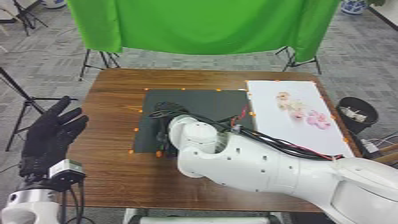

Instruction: Arrange flowers

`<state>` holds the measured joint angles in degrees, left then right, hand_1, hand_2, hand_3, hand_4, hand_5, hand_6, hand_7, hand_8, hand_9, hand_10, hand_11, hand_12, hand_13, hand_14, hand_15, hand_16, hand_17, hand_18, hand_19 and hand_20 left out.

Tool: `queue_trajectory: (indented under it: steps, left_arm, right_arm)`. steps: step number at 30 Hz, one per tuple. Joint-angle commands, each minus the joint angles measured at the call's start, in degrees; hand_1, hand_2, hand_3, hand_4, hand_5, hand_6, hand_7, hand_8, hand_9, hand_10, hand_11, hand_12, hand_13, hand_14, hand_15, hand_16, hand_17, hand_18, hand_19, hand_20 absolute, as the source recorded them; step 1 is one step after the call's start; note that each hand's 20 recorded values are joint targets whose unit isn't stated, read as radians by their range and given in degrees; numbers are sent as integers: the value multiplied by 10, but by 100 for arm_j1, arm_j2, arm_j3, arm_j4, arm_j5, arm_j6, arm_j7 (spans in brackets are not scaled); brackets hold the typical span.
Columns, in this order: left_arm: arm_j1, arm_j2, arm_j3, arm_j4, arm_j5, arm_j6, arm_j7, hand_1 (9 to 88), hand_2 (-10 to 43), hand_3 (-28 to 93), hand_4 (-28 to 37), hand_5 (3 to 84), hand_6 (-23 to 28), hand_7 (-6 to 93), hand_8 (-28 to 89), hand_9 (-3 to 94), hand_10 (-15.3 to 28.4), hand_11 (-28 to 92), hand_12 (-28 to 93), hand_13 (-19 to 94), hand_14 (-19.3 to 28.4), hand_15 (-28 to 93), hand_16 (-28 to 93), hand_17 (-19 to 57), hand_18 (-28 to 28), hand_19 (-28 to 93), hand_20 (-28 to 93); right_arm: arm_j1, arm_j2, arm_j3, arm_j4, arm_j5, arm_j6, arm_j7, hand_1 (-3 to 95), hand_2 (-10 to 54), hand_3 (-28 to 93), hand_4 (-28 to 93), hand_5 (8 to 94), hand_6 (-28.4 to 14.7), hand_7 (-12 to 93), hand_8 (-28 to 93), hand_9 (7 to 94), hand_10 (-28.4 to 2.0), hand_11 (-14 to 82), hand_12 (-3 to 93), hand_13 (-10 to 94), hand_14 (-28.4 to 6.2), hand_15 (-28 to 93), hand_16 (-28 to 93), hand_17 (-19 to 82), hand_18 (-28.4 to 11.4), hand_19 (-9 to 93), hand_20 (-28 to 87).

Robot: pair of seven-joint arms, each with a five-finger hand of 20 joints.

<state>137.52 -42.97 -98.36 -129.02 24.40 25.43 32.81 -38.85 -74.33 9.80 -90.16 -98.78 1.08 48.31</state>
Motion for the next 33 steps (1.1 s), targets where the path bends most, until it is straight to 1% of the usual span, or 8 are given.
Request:
queue_trajectory:
  steps: [1,9,14,23,25,27,31,33]
  left_arm:
    - [37,-34,83,-5,-19,9,-29,303,67,661,-208,368,95,110,-83,325,191,288,104,216,258,556,-129,-87,237,476,73]
    - [335,-160,20,-92,-43,85,-80,304,68,661,-209,368,95,111,-83,325,191,288,103,216,258,557,-129,-87,237,477,73]
    - [654,62,-72,-169,-320,221,320,304,69,660,-209,369,95,111,-83,325,192,288,102,215,259,557,-130,-87,237,478,73]
    - [918,27,-5,-271,-480,348,662,303,68,661,-209,369,96,109,-82,326,192,287,103,216,258,556,-130,-86,237,479,72]
    - [1041,205,-13,-301,-639,402,920,303,69,661,-209,368,96,109,-83,325,191,288,103,215,258,555,-130,-86,238,480,72]
    - [1091,200,-92,-305,-622,369,904,302,68,662,-209,368,96,109,-82,325,191,288,103,215,258,554,-130,-86,238,480,71]
    - [1259,239,-121,-370,-758,427,1134,302,69,661,-209,368,95,109,-82,325,191,289,103,216,258,554,-129,-86,238,480,71]
    - [1256,134,-159,-376,-601,399,931,302,69,660,-209,368,95,109,-83,326,191,288,103,216,257,554,-129,-86,238,480,70]
  right_arm:
    - [-93,-37,231,-113,98,-228,21,372,-95,725,-253,618,-23,201,-121,805,-135,229,161,814,-50,686,165,577,-140,932,344]
    - [-151,48,269,-325,-68,-294,59,305,-50,702,-241,590,-34,175,-111,801,-152,229,160,813,-60,681,160,577,-149,932,341]
    - [311,234,-16,-535,-262,-107,64,257,-5,693,-231,580,-46,158,-104,800,-164,228,159,825,-66,673,156,585,-159,932,339]
    - [648,650,25,-1001,-235,-450,40,221,25,687,-219,579,-53,145,-97,804,-172,226,160,832,-68,669,157,596,-161,932,345]
    - [718,972,125,-1297,-183,-490,7,218,37,686,-216,573,-56,139,-96,791,-176,222,160,823,-75,670,160,587,-164,932,346]
    - [537,1271,475,-1588,-255,-669,207,216,44,690,-211,567,-55,137,-93,774,-181,217,159,812,-79,670,160,576,-166,932,331]
    - [-376,1681,1714,-2026,-73,-1208,831,235,53,695,-203,582,-59,140,-91,713,-197,182,150,780,-95,671,151,561,-163,932,269]
    - [-768,1866,2213,-2079,185,-1326,1041,247,54,689,-199,578,-68,129,-88,674,-215,162,146,761,-110,673,145,552,-165,932,233]
